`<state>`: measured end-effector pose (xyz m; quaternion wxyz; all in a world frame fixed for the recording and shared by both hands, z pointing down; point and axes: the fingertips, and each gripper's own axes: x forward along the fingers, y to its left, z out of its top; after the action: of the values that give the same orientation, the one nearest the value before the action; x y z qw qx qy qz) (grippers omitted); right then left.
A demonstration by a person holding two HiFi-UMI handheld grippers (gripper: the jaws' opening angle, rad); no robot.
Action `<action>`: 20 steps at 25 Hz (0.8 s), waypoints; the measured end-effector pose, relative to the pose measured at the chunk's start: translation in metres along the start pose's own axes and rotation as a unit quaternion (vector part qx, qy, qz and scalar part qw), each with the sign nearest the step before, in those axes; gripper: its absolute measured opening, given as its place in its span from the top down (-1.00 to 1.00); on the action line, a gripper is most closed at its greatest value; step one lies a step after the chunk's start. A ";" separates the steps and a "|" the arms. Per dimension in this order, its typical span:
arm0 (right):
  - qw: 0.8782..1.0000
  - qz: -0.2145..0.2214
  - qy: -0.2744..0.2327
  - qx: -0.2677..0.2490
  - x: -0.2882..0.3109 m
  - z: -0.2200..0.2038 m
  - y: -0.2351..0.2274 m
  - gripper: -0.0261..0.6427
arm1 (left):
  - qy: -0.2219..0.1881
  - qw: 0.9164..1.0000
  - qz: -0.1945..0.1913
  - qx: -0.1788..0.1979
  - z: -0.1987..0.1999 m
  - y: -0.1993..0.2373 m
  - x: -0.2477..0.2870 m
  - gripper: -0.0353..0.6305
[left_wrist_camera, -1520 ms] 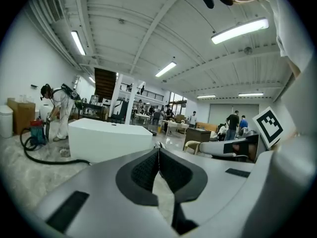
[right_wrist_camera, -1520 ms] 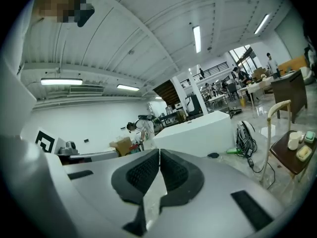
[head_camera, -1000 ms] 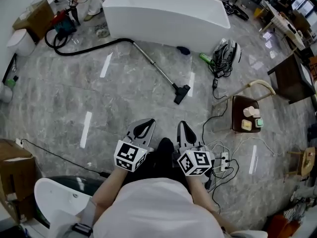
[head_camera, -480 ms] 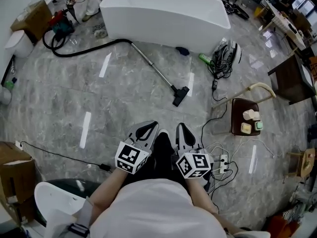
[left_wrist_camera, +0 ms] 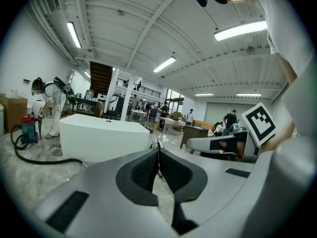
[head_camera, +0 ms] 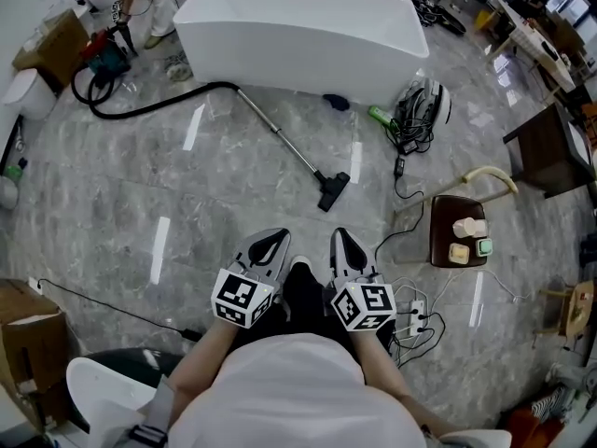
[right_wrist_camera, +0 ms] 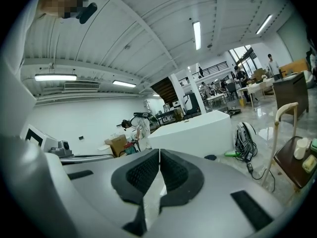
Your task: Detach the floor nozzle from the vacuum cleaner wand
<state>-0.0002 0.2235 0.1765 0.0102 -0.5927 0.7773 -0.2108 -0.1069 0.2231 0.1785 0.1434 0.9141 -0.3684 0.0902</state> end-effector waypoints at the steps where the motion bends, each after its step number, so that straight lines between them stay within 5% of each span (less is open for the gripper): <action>1: 1.000 0.001 -0.002 -0.001 0.006 0.004 -0.005 0.87 | 0.000 1.000 0.002 0.001 0.003 0.003 0.008 0.86; 20: 1.000 0.007 -0.006 -0.001 0.075 0.039 -0.092 0.87 | 0.005 1.000 0.014 0.002 0.018 0.023 0.115 0.86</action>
<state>0.0727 0.1227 0.1897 0.0161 -0.5885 0.7815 -0.2065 -0.0403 0.1268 0.1971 0.1418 0.9088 -0.3801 0.0978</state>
